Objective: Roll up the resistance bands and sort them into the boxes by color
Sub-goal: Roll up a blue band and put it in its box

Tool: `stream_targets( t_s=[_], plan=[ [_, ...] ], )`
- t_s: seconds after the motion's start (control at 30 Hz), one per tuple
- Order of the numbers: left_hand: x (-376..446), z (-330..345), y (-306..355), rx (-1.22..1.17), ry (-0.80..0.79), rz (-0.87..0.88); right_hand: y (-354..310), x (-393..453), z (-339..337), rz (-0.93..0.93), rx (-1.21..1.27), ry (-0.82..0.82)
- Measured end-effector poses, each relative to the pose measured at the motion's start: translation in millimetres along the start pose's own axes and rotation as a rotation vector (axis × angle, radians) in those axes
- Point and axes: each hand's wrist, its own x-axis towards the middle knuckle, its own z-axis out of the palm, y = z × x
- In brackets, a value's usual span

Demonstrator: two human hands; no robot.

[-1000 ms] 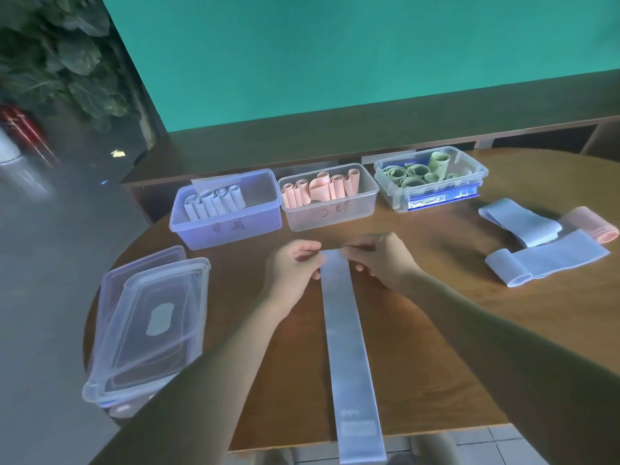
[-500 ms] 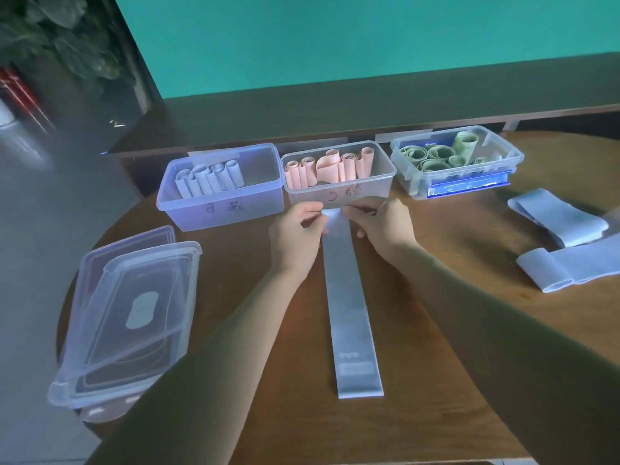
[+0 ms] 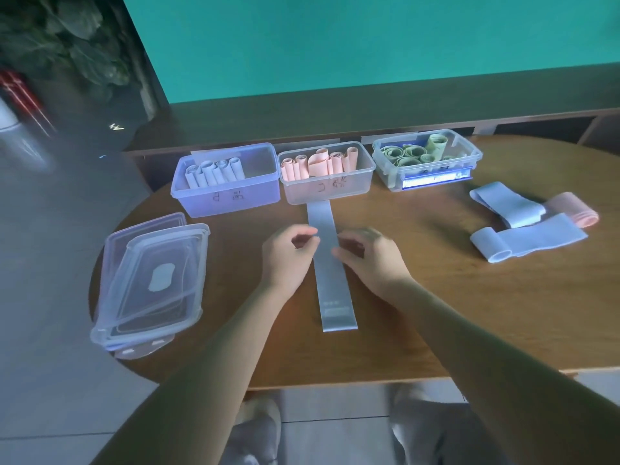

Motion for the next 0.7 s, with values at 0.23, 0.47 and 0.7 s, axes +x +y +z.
stream_targets(
  t_s=[0.23,0.47,0.7],
  plan=[
    [-93.1,-29.9,20.6,-0.031,-0.133,0.052,-9.4,-70.6,-11.5,-0.056,0.003,-0.092],
    [-119.3,-45.1,14.4,0.03,-0.211,0.17,-6.9,-106.8,-23.3,-0.115,0.185,-0.148],
    [-115.0,-45.0,10.1,0.182,-0.292,0.245,-3.3,-103.0,-18.9,-0.185,0.099,-0.173]
  ],
)
